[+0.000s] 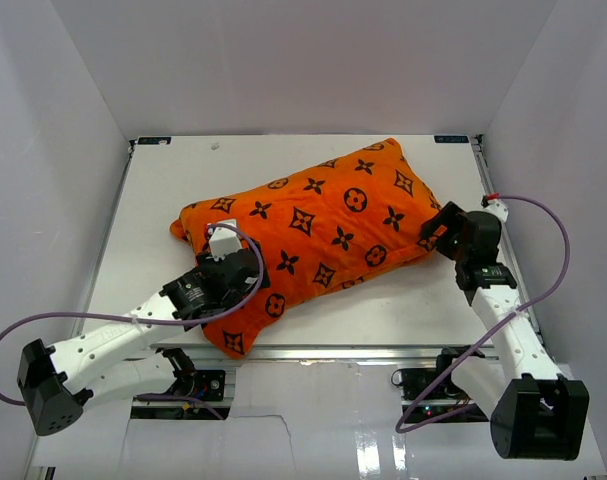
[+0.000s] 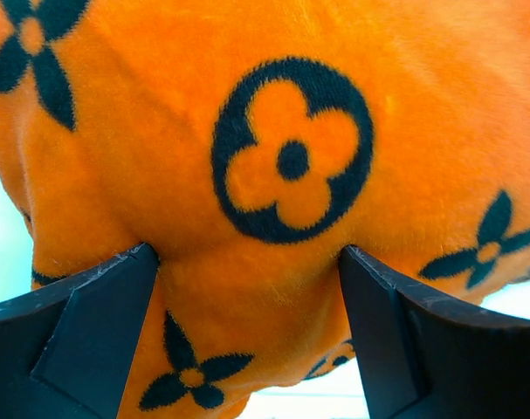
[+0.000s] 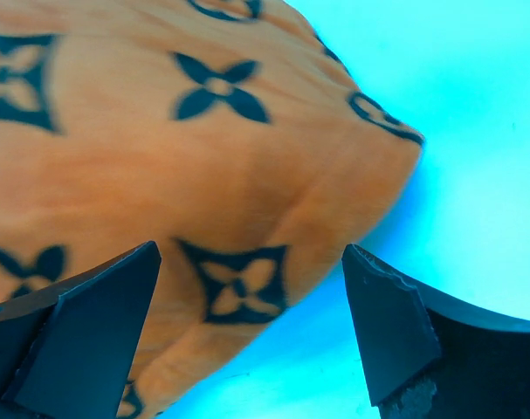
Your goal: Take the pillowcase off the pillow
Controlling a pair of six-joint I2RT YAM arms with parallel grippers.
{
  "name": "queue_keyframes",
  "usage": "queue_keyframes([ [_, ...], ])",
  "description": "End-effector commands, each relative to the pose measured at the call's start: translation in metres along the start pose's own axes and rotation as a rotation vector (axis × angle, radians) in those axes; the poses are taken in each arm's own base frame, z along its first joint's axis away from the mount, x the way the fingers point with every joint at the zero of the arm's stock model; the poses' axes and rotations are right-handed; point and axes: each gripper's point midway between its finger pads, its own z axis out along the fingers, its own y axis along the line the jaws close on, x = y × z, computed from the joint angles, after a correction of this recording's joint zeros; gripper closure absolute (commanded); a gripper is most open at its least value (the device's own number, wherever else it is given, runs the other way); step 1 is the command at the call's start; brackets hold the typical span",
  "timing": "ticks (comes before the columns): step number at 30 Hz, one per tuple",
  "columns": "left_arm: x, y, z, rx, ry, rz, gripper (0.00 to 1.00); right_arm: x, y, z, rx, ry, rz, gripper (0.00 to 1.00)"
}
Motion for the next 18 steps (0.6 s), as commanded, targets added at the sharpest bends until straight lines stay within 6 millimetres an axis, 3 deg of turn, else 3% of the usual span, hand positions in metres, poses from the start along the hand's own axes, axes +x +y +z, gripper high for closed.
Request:
queue_keyframes([
  [1,0.019,0.009,0.011,-0.055,0.038,0.024,0.06,0.015,-0.002,0.012,-0.051,0.001,0.083,0.09],
  [3,0.022,0.011,0.015,-0.073,0.032,0.018,0.09,0.013,0.004,0.017,-0.09,-0.022,0.088,0.08],
  [4,0.022,0.011,0.016,-0.07,0.027,0.015,0.17,0.021,0.0,0.022,-0.081,-0.002,0.094,0.08],
  [6,0.02,0.01,0.018,-0.067,0.006,0.005,0.36,0.019,0.003,0.028,-0.1,-0.024,0.099,0.05],
  [7,0.018,0.009,0.018,-0.063,-0.001,-0.002,0.57,0.019,0.002,0.03,-0.104,-0.03,0.104,0.01],
  [8,0.015,0.006,0.018,-0.05,-0.011,-0.01,0.65,0.022,0.002,0.031,-0.112,-0.034,0.11,0.07],
  [9,0.011,0.001,0.016,-0.028,-0.016,-0.009,0.73,0.017,0.006,0.032,-0.136,-0.055,0.112,0.21],
  [10,0.007,-0.003,0.014,-0.013,-0.021,-0.012,0.82,0.015,0.008,0.032,-0.143,-0.06,0.112,0.29],
  [11,0.002,-0.006,0.011,0.003,-0.026,-0.008,1.0,0.009,0.014,0.03,-0.162,-0.068,0.099,0.45],
  [12,-0.003,-0.011,0.008,0.024,-0.029,-0.011,1.0,0.007,0.016,0.029,-0.165,-0.068,0.091,0.58],
  [13,-0.016,-0.024,-0.002,0.087,-0.038,-0.038,1.0,0.001,0.017,0.026,-0.164,-0.08,0.089,0.82],
  [14,-0.025,-0.032,-0.008,0.124,-0.044,-0.042,1.0,-0.008,0.02,0.023,-0.16,-0.095,0.089,0.92],
  [16,-0.046,-0.044,-0.024,0.206,-0.075,-0.034,1.0,-0.021,0.021,0.014,-0.15,-0.134,0.068,0.92],
  [17,-0.067,-0.058,-0.04,0.276,-0.1,-0.06,1.0,-0.029,0.019,0.01,-0.128,-0.155,0.062,0.92],
  [18,-0.08,-0.065,-0.052,0.319,-0.119,-0.066,1.0,-0.046,0.026,0.001,-0.136,-0.193,0.046,0.92],
])
